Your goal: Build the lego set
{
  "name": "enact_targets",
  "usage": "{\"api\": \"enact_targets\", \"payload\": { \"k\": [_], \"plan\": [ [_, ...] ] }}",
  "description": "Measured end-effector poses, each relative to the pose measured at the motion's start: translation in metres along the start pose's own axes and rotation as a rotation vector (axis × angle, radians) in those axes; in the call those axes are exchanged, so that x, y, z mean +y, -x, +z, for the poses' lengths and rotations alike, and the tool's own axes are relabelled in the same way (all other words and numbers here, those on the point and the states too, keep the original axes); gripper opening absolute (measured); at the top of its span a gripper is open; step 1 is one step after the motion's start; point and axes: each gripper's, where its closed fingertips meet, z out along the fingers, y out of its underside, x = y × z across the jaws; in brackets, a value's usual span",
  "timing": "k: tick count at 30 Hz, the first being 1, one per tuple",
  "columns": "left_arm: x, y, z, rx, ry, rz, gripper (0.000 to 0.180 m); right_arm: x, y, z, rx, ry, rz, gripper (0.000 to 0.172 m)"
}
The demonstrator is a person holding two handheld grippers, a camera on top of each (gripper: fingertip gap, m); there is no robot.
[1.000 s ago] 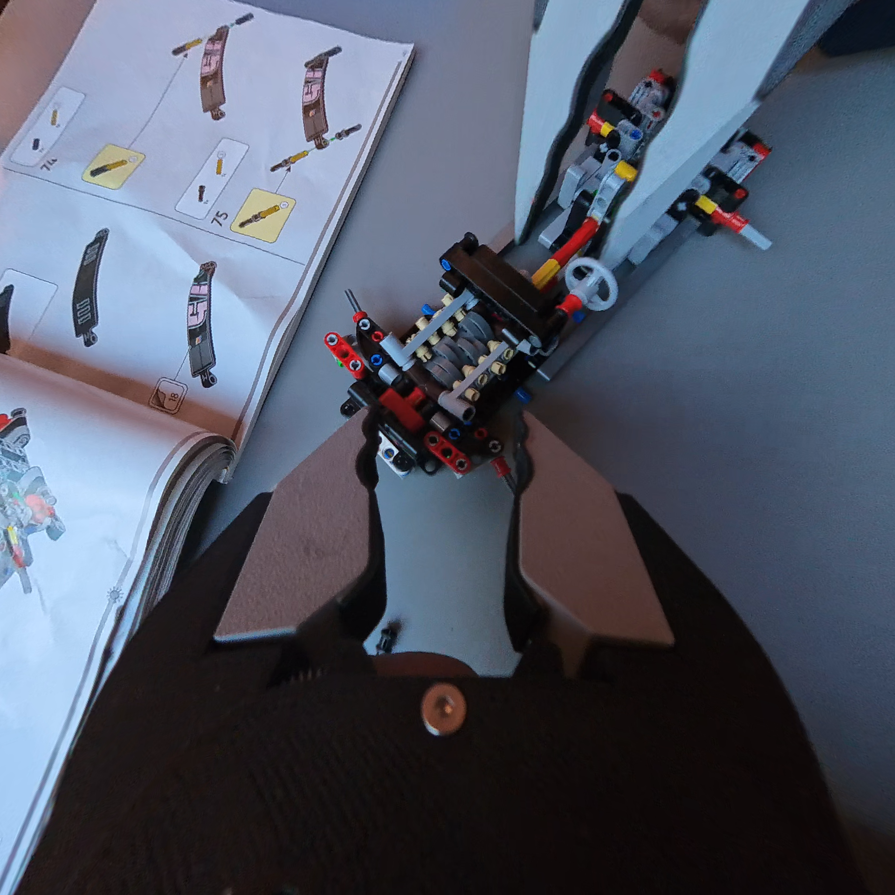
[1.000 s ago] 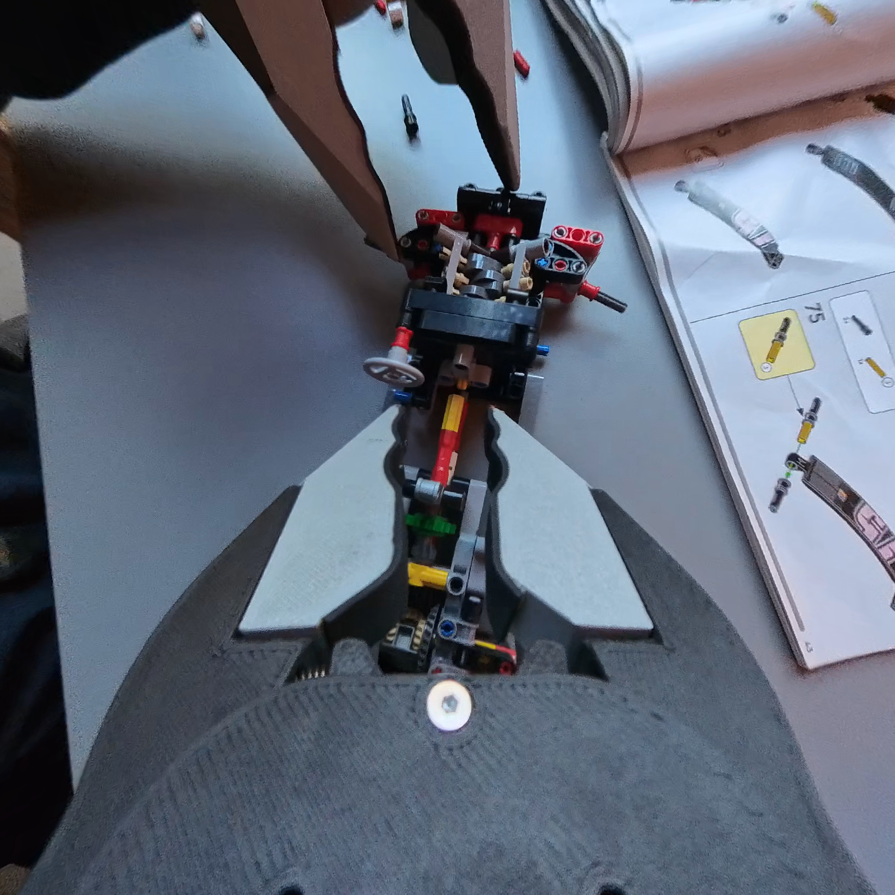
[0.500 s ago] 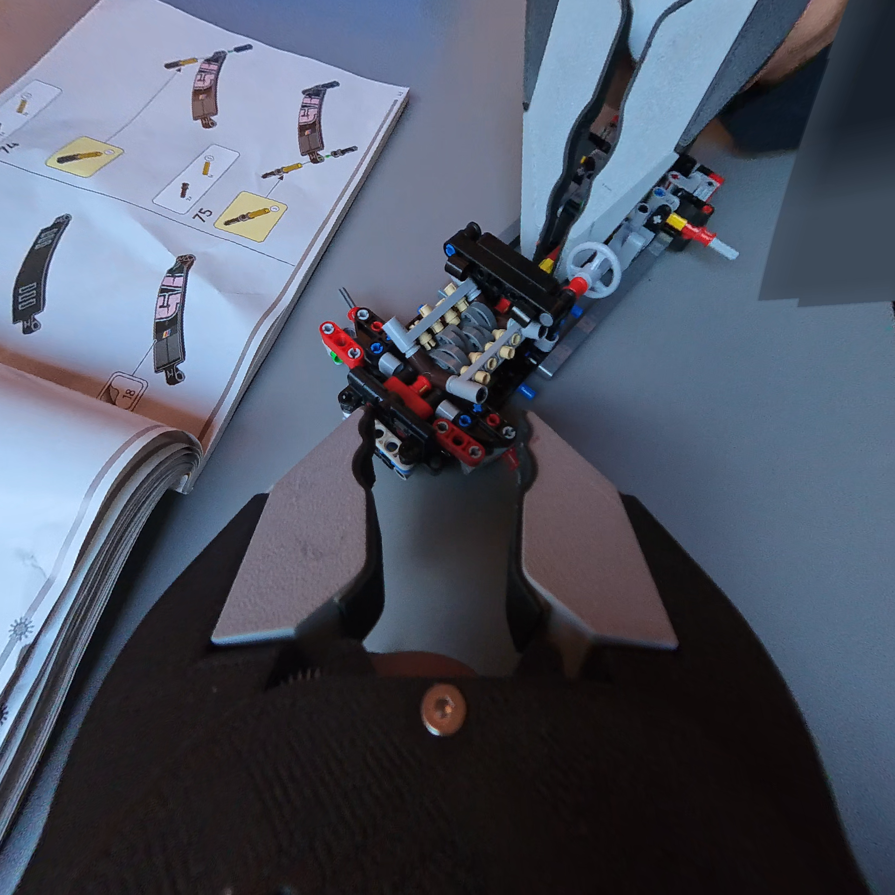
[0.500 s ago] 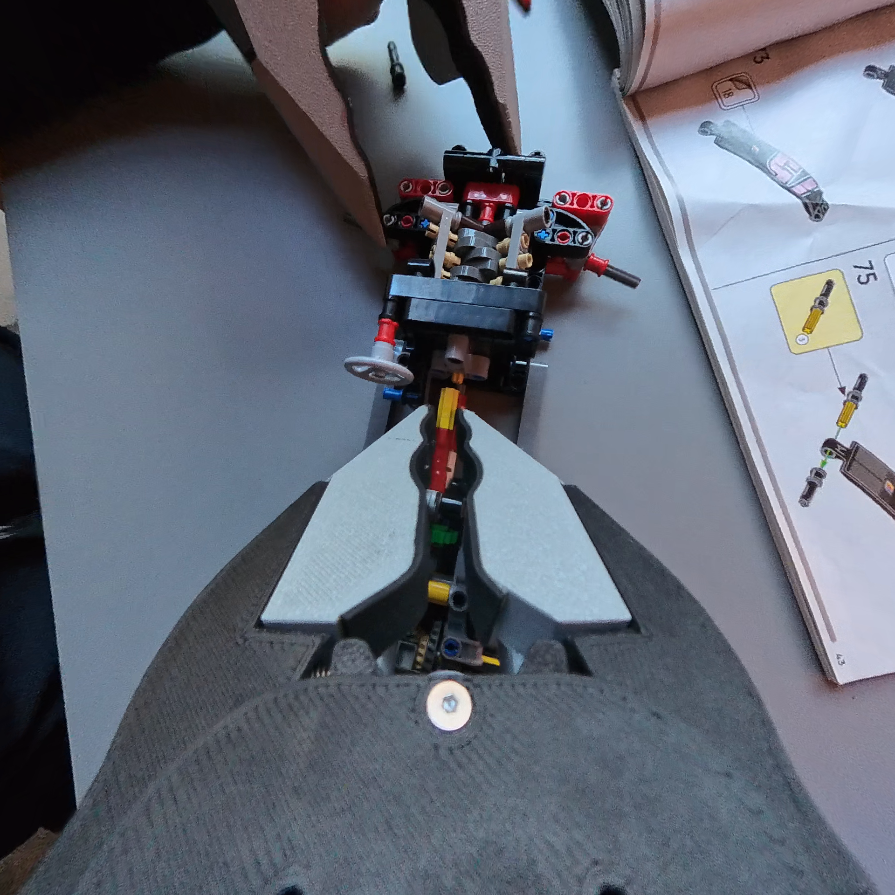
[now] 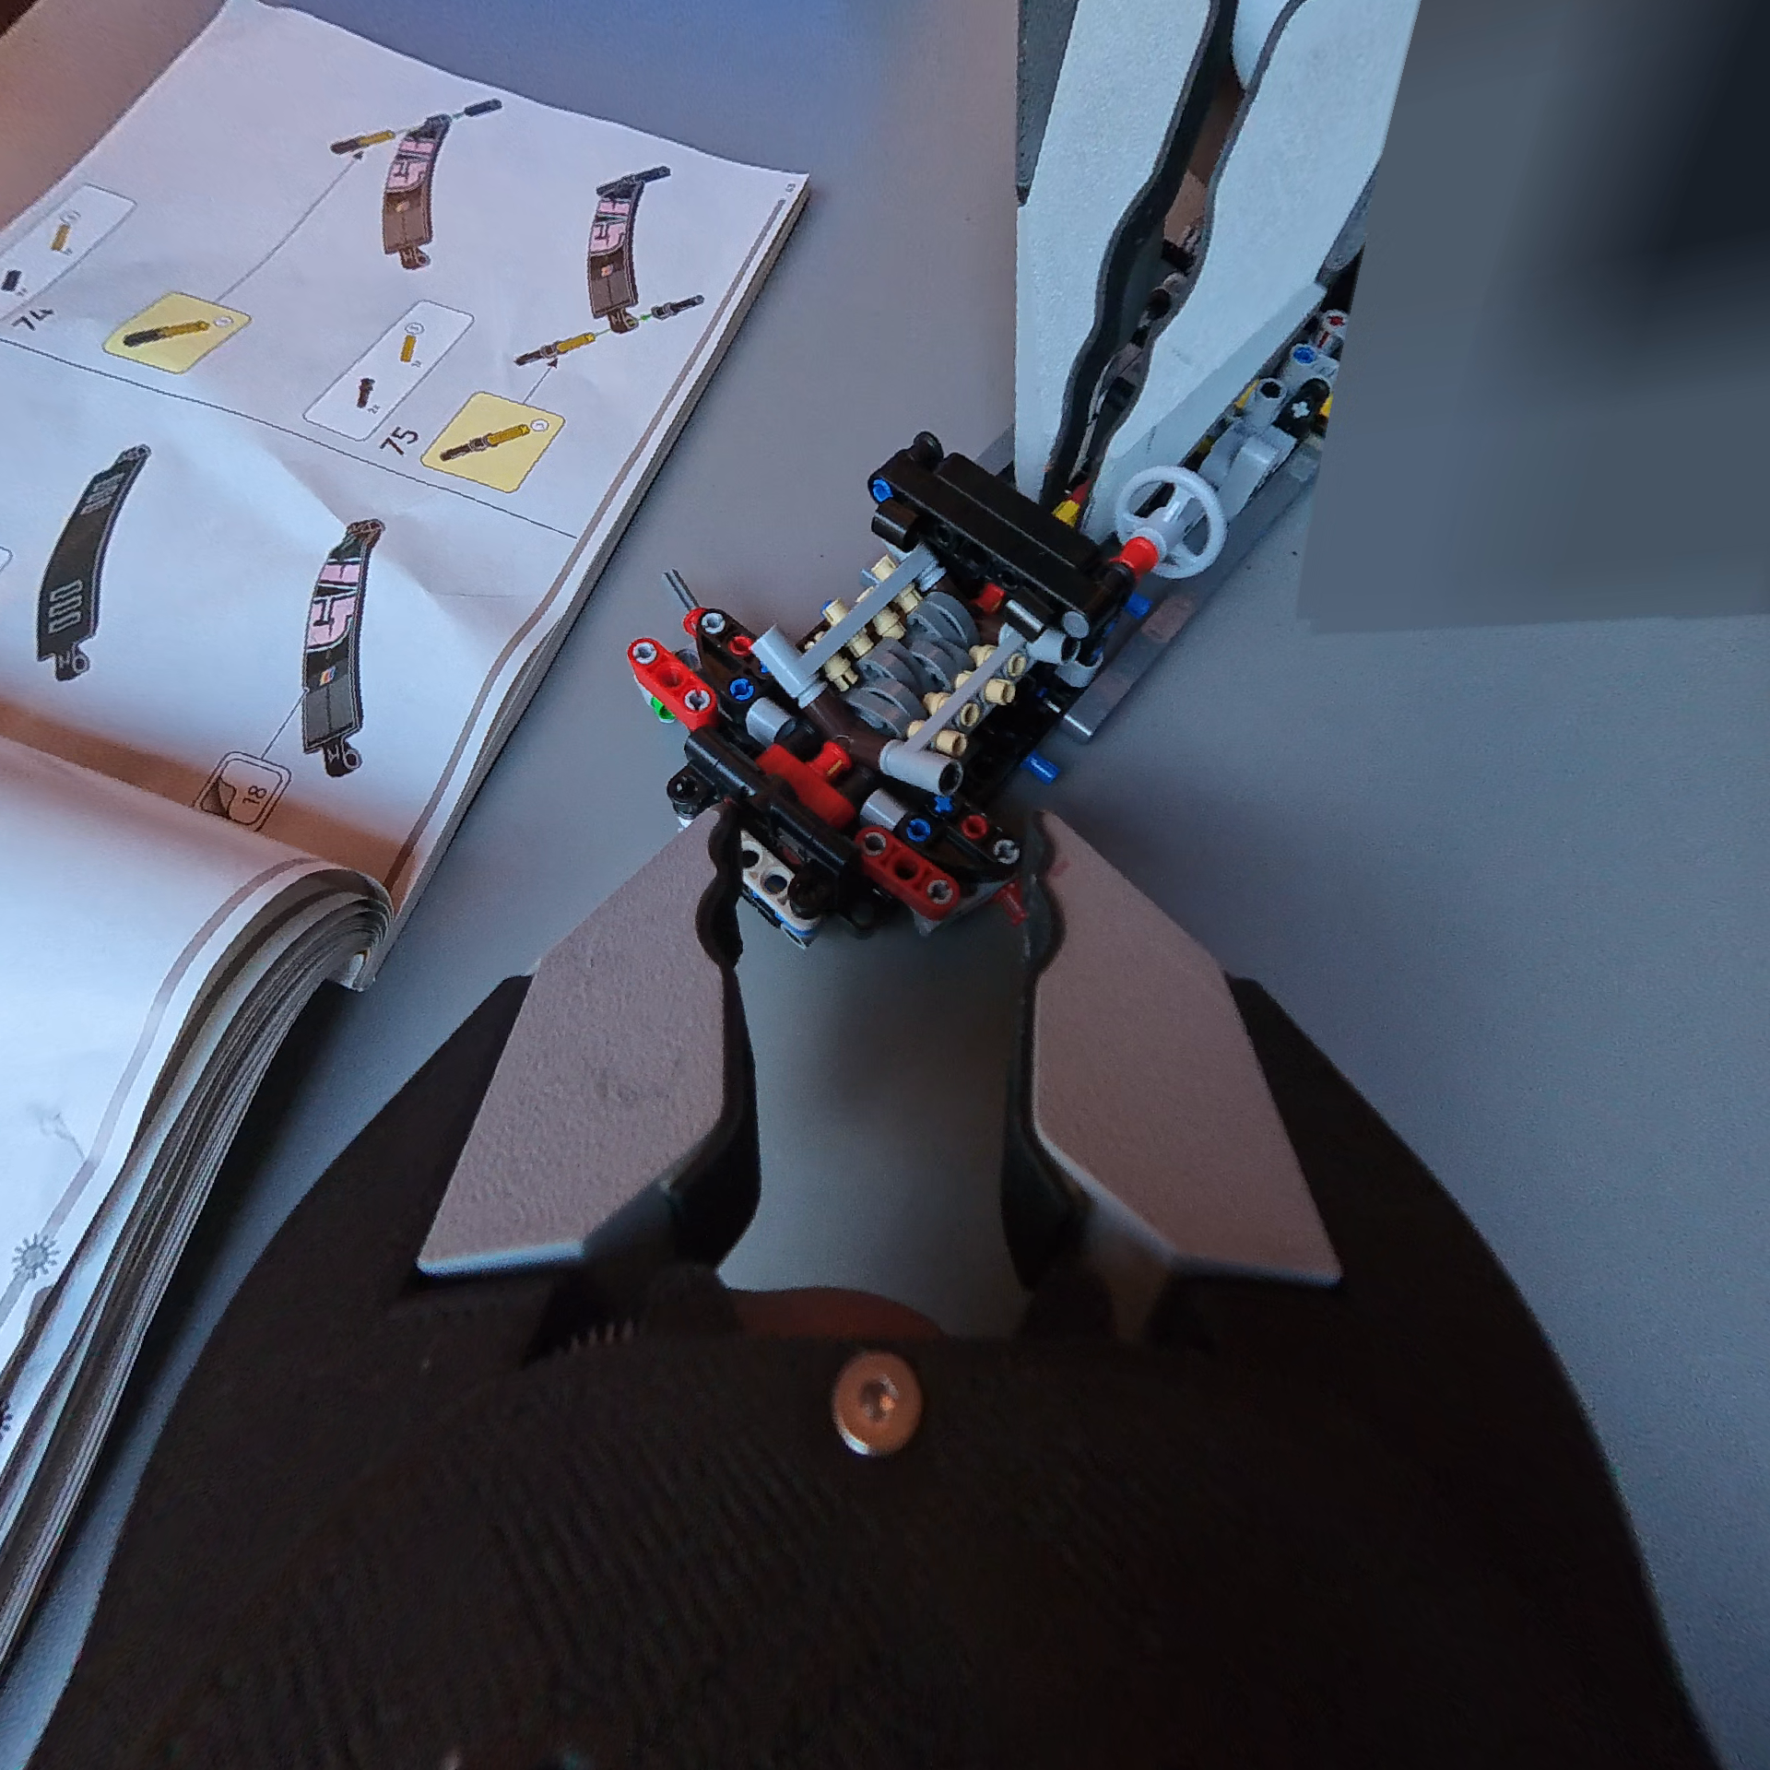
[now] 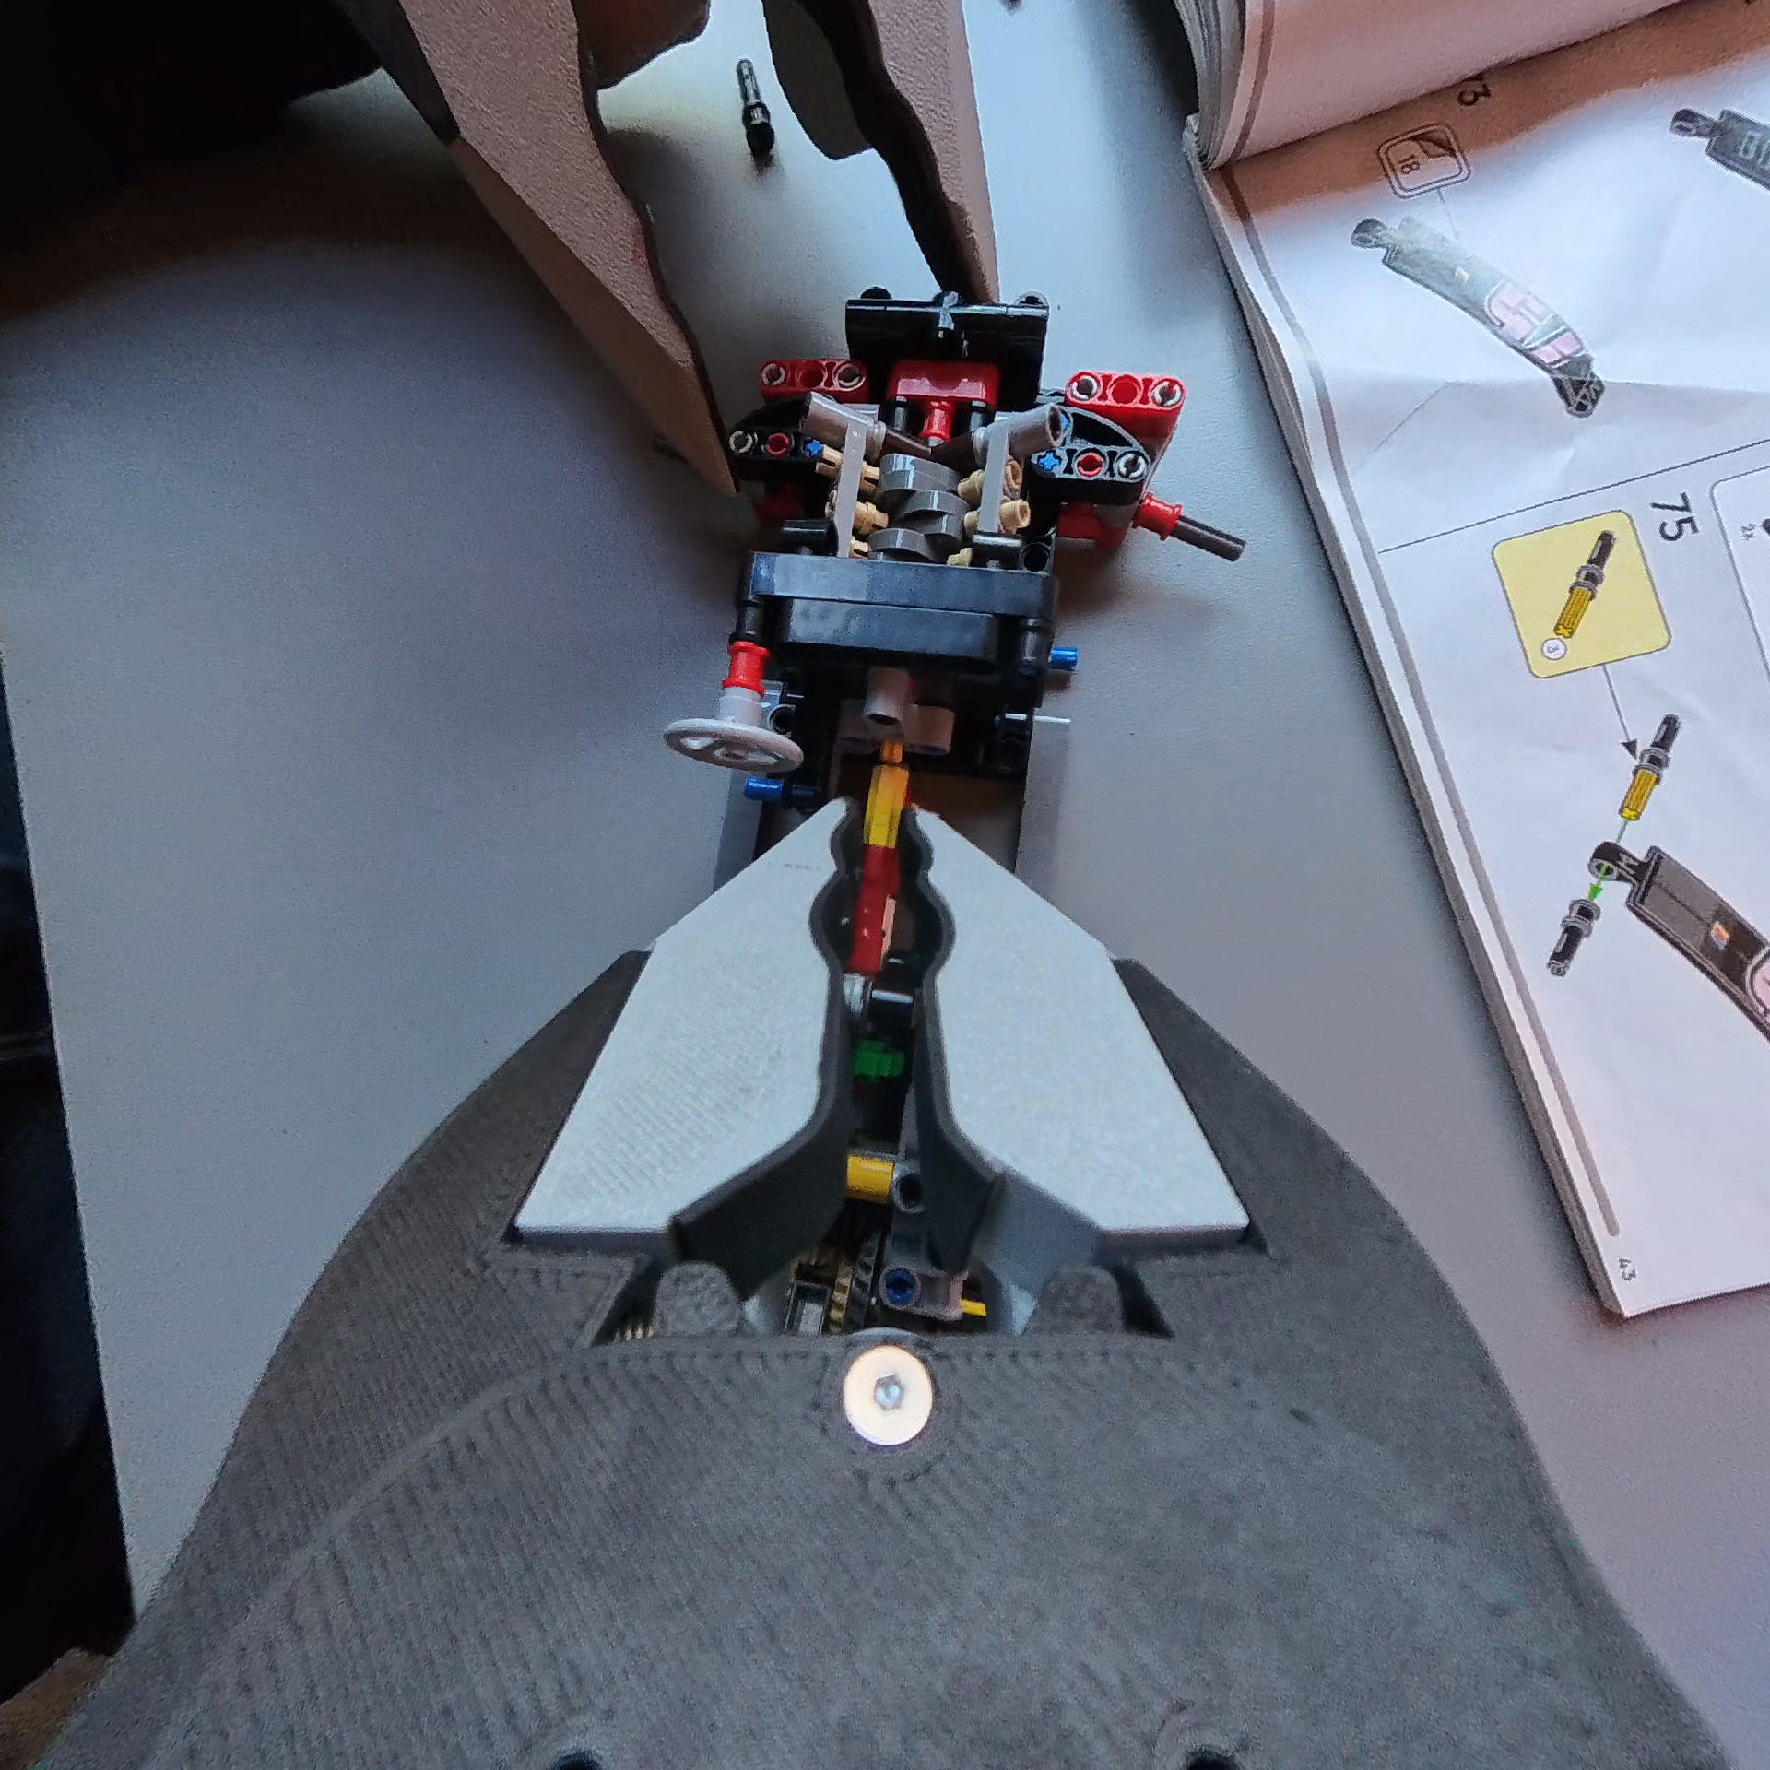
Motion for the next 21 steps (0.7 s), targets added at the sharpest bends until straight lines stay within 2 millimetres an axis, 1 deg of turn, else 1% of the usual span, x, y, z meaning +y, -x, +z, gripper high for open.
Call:
{"api": "enact_targets", "payload": {
  "k": [3,10,13,16,18,21],
  "plan": [
    [0.000,0.000,0.000,-0.003,0.001,0.001,0.056,-0.001,0.000,0.000,0.015,0.001,-0.022,0.004],
    [0.000,0.000,0.000,-0.003,-0.004,0.002,0.056,-0.001,0.001,-0.001,-0.008,-0.018,-0.037,0.004],
    [0.000,0.000,0.000,0.000,-0.012,-0.008,0.056,-0.003,0.003,-0.004,-0.062,-0.050,-0.002,0.006],
    [0.000,0.000,0.000,-0.008,-0.007,0.002,0.056,-0.007,0.003,-0.007,-0.115,-0.097,0.040,0.012],
    [0.000,0.000,0.000,-0.009,-0.005,0.004,0.056,-0.010,-0.003,-0.011,-0.102,-0.139,0.060,0.023],
    [0.000,0.000,0.000,-0.009,-0.006,0.004,0.056,-0.023,-0.011,-0.029,-0.146,-0.265,0.128,0.024]
  ]
}}
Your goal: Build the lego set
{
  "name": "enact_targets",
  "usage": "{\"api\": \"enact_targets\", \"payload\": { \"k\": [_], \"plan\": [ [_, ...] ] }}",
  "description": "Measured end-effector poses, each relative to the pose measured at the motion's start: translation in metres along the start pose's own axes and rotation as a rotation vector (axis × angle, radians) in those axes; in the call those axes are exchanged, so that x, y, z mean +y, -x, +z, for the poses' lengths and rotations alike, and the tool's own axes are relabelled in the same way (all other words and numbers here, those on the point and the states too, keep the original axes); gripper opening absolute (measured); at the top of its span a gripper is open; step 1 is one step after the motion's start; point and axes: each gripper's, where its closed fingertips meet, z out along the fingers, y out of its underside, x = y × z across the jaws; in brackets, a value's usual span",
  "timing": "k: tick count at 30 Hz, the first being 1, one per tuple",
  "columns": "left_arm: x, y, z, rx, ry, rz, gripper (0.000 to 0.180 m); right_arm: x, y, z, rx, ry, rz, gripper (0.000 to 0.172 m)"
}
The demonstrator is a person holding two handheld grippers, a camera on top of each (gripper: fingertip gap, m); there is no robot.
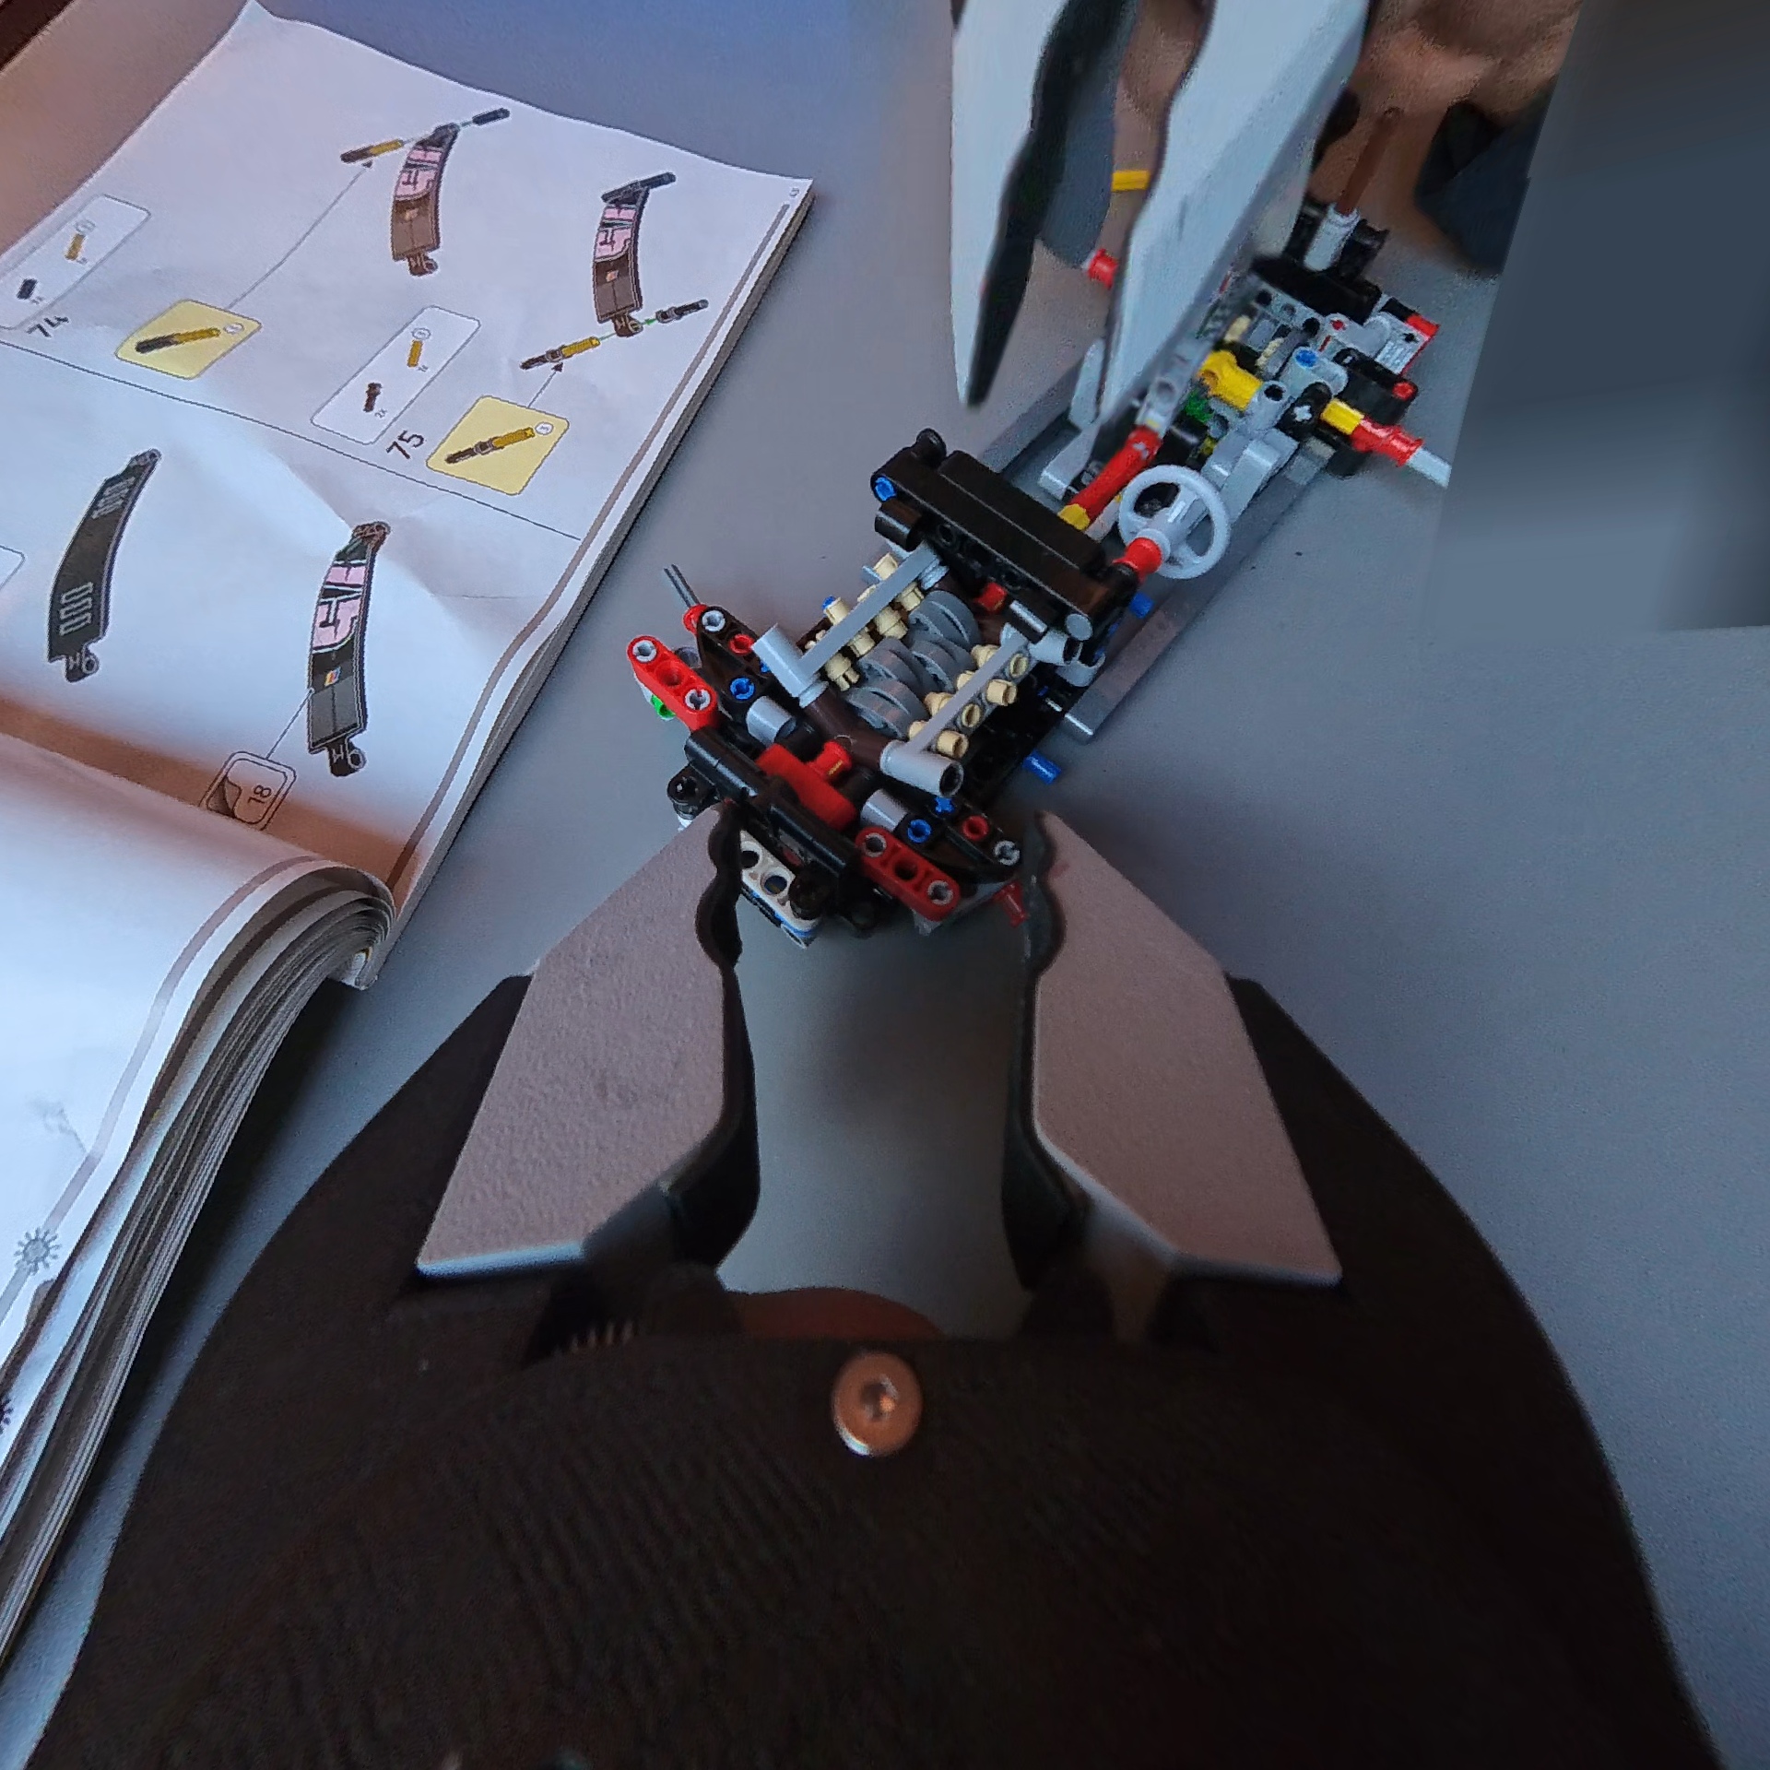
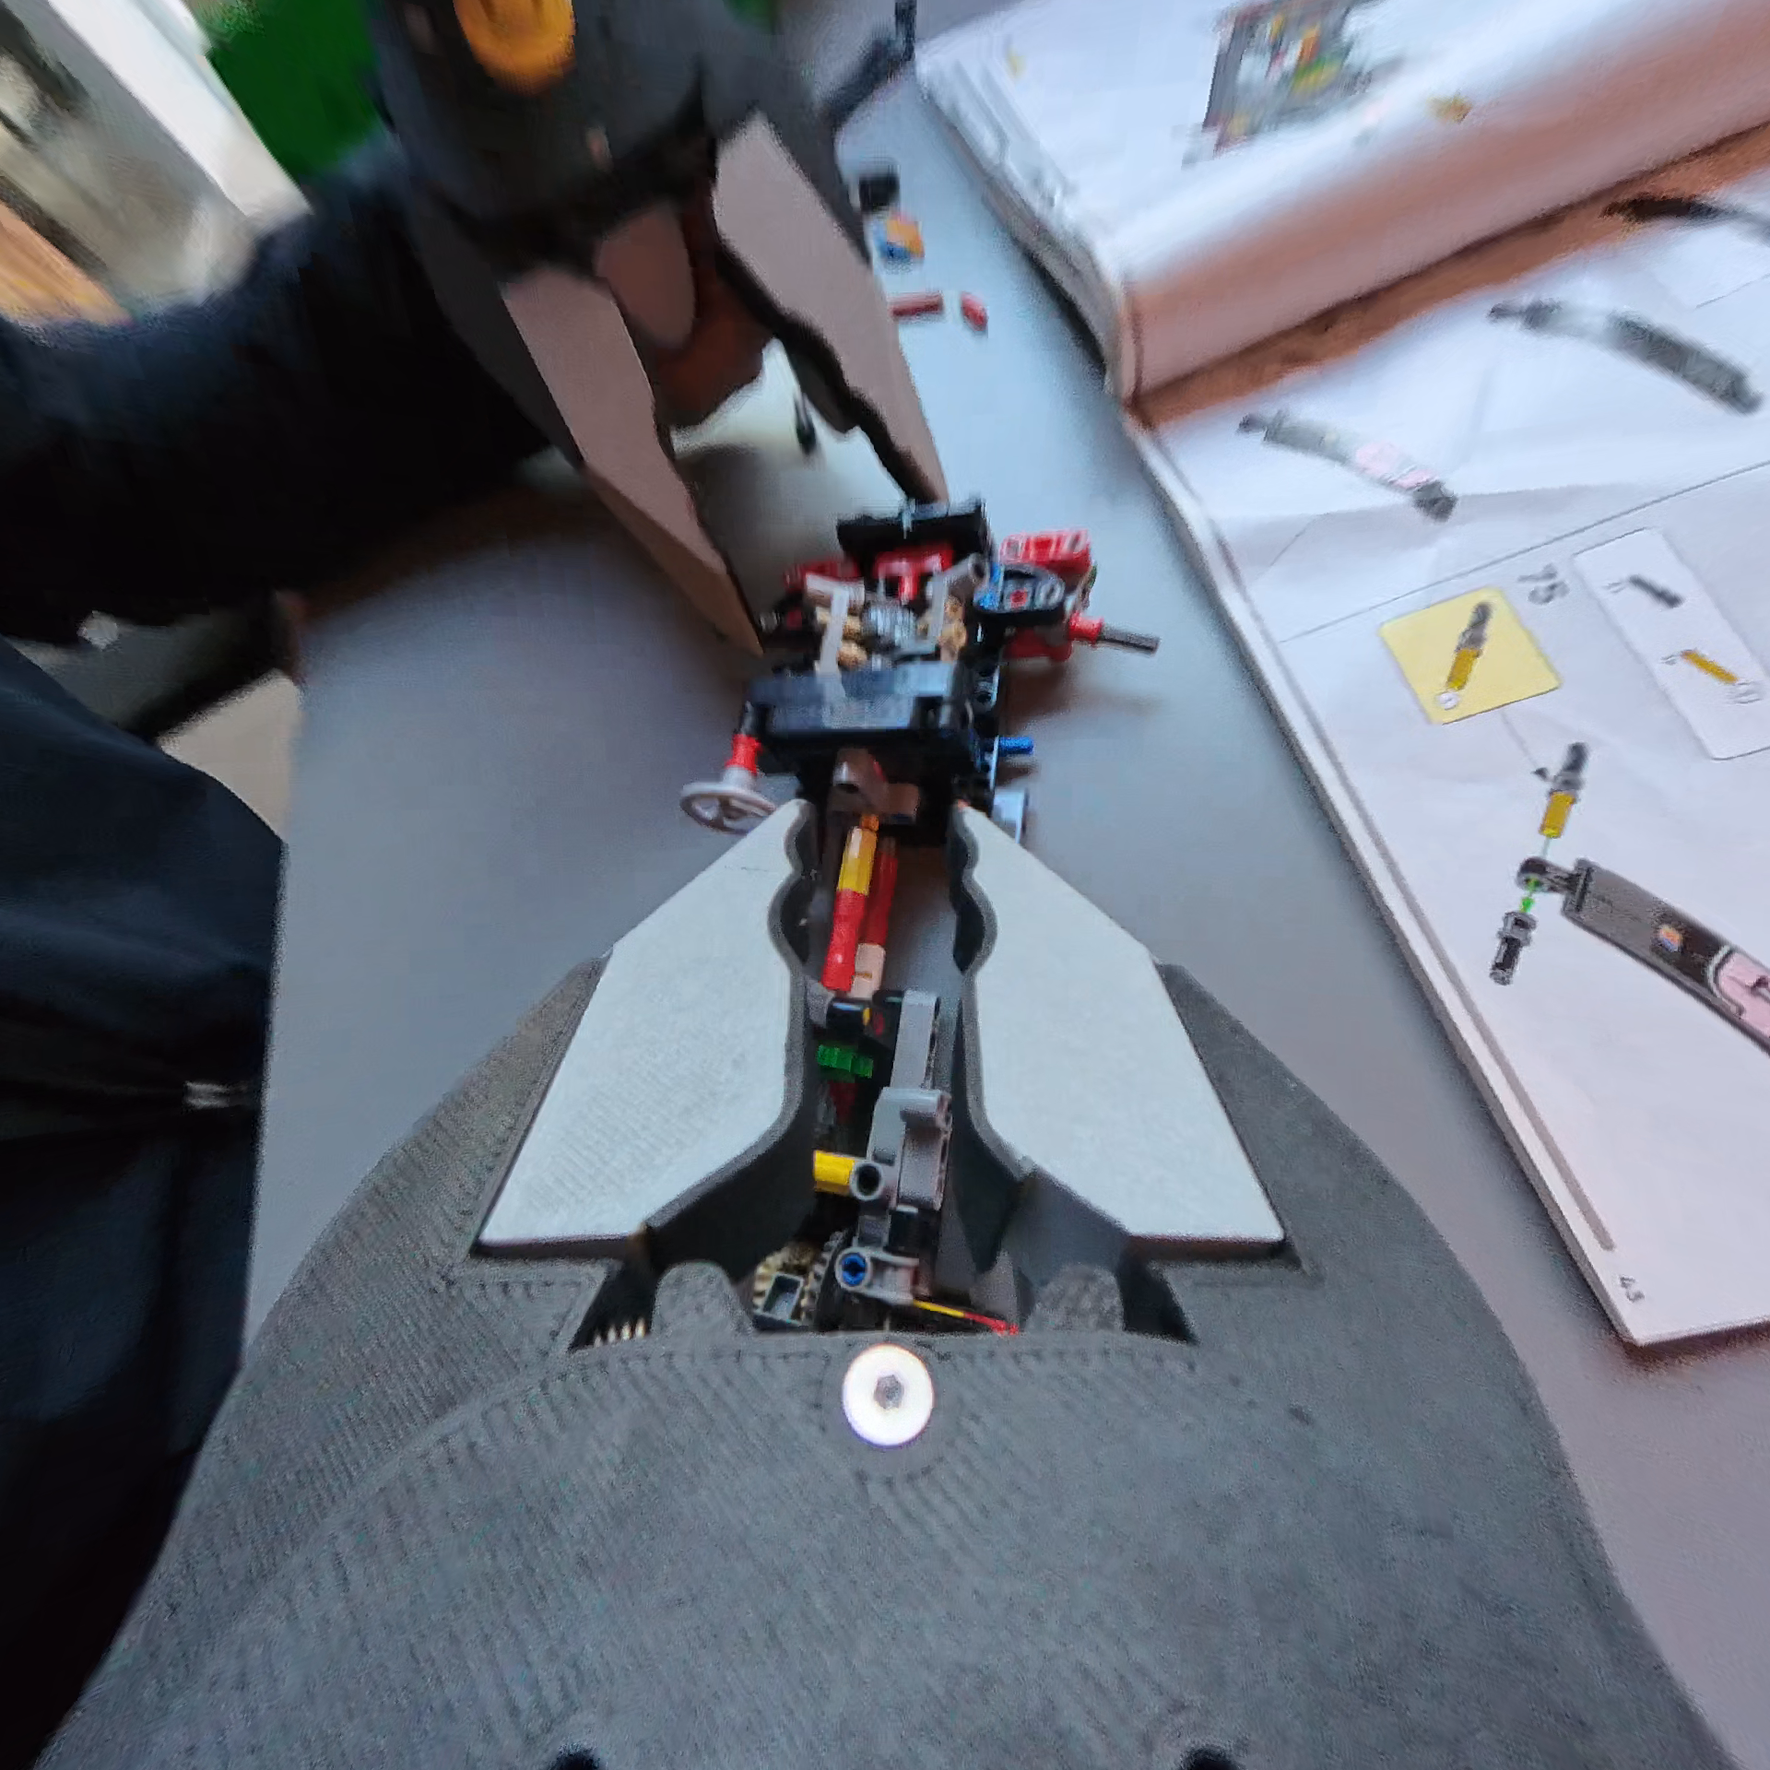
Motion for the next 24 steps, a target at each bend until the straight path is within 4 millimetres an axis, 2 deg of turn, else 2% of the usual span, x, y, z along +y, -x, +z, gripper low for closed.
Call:
{"api": "enact_targets", "payload": {
  "k": [4,10,24],
  "plan": [
    [0.000,0.000,0.000,0.000,-0.002,0.000,0.056,-0.027,-0.002,-0.027,-0.092,-0.208,0.089,0.025],
    [0.000,0.000,0.000,-0.003,0.000,0.000,0.056,-0.036,-0.018,-0.047,-0.042,-0.316,0.105,0.022],
    [0.000,0.000,0.000,-0.002,-0.007,-0.003,0.056,-0.031,-0.020,-0.043,-0.029,-0.295,0.091,0.020]
  ]
}}
